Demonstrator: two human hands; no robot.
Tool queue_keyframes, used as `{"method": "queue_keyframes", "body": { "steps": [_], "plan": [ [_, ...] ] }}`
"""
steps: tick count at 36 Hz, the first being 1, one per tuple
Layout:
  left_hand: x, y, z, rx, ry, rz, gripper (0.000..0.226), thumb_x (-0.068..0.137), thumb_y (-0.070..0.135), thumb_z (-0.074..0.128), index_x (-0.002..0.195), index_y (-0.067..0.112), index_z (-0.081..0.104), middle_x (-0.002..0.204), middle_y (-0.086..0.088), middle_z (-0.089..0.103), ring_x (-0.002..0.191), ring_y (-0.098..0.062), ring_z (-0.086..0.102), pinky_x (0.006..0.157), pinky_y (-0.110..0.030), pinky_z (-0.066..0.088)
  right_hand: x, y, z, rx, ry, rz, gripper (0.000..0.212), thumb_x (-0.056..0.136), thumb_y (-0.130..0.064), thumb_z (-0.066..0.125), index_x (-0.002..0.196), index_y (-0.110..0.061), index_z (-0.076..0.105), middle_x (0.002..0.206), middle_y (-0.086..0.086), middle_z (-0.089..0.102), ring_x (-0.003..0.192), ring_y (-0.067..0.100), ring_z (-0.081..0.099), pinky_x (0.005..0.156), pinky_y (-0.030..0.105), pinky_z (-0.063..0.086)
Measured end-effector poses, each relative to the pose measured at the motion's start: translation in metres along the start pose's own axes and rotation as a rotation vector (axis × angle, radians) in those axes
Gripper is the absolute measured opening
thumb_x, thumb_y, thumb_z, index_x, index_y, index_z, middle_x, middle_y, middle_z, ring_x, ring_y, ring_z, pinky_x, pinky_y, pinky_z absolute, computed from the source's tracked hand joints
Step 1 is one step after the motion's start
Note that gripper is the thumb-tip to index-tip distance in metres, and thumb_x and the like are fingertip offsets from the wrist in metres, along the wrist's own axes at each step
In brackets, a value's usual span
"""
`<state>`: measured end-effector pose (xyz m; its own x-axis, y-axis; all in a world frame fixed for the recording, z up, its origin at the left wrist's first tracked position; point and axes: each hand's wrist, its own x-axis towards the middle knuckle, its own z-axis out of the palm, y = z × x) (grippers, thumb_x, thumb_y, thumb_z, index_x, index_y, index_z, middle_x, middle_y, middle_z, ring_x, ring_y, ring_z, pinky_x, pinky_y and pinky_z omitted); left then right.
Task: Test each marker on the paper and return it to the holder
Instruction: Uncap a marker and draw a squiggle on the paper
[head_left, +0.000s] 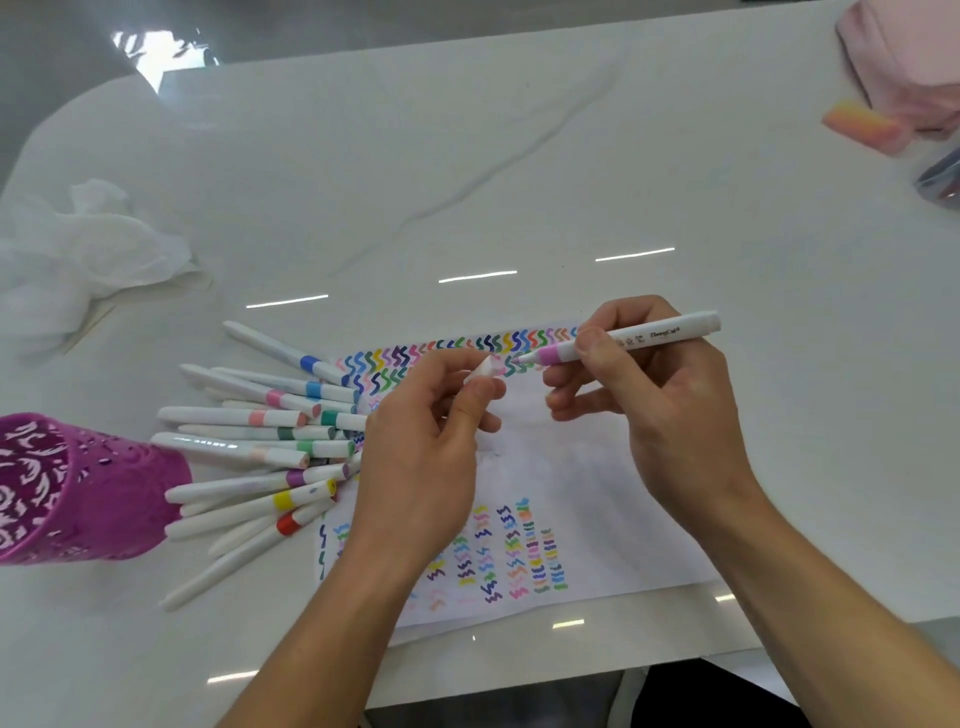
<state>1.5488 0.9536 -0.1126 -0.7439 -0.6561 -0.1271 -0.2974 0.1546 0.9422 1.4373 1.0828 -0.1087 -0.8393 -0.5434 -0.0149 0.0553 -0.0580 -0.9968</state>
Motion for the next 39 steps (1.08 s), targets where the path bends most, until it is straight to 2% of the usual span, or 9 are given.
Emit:
{"method": "queue_keyframes", "body": {
  "steps": [8,14,16,21,24,27,31,36,39],
  "plan": [
    [-0.002,-0.001,-0.004,-0.021,-0.035,-0.011,0.016,0.099,0.017,0.060,0.111,0.024,0.068,0.093,0.015,0.075,0.082,-0.004,0.071,0.072,-0.015,0.053,-0.003,0.006,0.004,-0.009,-0.012,0.048,0.008,0.103,-0.012,0.064,0.095,-0.011,0.065,0.088,0.015,0.078,0.074,0.028,0.074,0.065,0.036,0.063],
    [-0.003,-0.004,-0.007,0.042,-0.020,-0.014,0.017,0.097,0.022,0.063,0.100,0.039,0.066,0.091,0.015,0.074,0.083,-0.003,0.070,0.081,-0.031,0.058,-0.005,0.006,0.007,0.002,0.026,0.028,0.007,0.100,-0.018,0.062,0.095,-0.012,0.063,0.086,0.009,0.079,0.073,0.023,0.074,0.063,0.031,0.061],
    [-0.003,-0.004,-0.007,0.063,-0.036,-0.008,0.019,0.097,0.022,0.064,0.098,0.041,0.066,0.090,0.016,0.073,0.083,-0.003,0.070,0.080,-0.029,0.057,-0.007,0.006,0.008,-0.007,0.016,0.039,0.009,0.098,-0.020,0.063,0.094,-0.012,0.063,0.086,0.009,0.080,0.073,0.024,0.074,0.062,0.033,0.062],
    [-0.004,-0.006,-0.009,0.158,-0.090,0.011,0.018,0.097,0.023,0.063,0.103,0.039,0.068,0.085,0.019,0.070,0.081,0.000,0.069,0.069,-0.010,0.050,-0.018,0.012,0.018,-0.035,-0.013,0.082,0.011,0.097,-0.023,0.067,0.087,-0.018,0.067,0.083,0.014,0.077,0.072,0.027,0.074,0.066,0.043,0.065],
    [-0.003,-0.008,-0.012,0.184,-0.120,-0.009,0.017,0.099,0.025,0.061,0.102,0.041,0.066,0.086,0.018,0.069,0.081,0.002,0.067,0.068,-0.017,0.054,-0.025,0.016,0.025,-0.039,0.029,0.086,0.009,0.100,-0.015,0.068,0.093,-0.010,0.065,0.079,0.009,0.076,0.067,0.024,0.074,0.062,0.034,0.062],
    [-0.003,-0.008,-0.016,0.211,-0.139,-0.011,0.019,0.100,0.023,0.059,0.101,0.041,0.066,0.078,0.015,0.069,0.070,-0.002,0.067,0.065,-0.022,0.055,-0.033,0.018,0.035,-0.020,0.065,0.100,0.010,0.101,-0.011,0.068,0.095,-0.005,0.063,0.075,0.005,0.076,0.062,0.021,0.072,0.060,0.027,0.059],
    [-0.002,-0.007,-0.024,0.231,-0.164,0.019,0.022,0.099,0.017,0.061,0.103,0.036,0.072,0.071,0.007,0.070,0.065,-0.004,0.067,0.064,-0.011,0.050,-0.039,0.018,0.042,-0.015,0.072,0.110,0.010,0.101,-0.011,0.066,0.093,-0.007,0.063,0.072,0.008,0.074,0.061,0.022,0.073,0.060,0.029,0.059],
    [-0.008,-0.005,-0.029,0.222,-0.179,0.074,0.025,0.096,0.010,0.064,0.112,0.025,0.075,0.070,0.007,0.072,0.066,-0.006,0.070,0.069,-0.012,0.052,-0.039,0.013,0.037,0.081,0.073,0.151,0.015,0.102,-0.009,0.065,0.088,-0.006,0.070,0.070,0.014,0.074,0.059,0.027,0.072,0.059,0.034,0.060],
    [-0.012,-0.006,-0.030,0.201,-0.174,0.071,0.025,0.096,0.009,0.064,0.113,0.022,0.076,0.075,0.005,0.075,0.065,-0.005,0.072,0.067,-0.016,0.056,-0.041,0.012,0.037,0.135,0.045,0.180,0.019,0.103,-0.009,0.064,0.085,-0.008,0.071,0.069,0.014,0.073,0.059,0.026,0.071,0.057,0.031,0.059]
  ]
}}
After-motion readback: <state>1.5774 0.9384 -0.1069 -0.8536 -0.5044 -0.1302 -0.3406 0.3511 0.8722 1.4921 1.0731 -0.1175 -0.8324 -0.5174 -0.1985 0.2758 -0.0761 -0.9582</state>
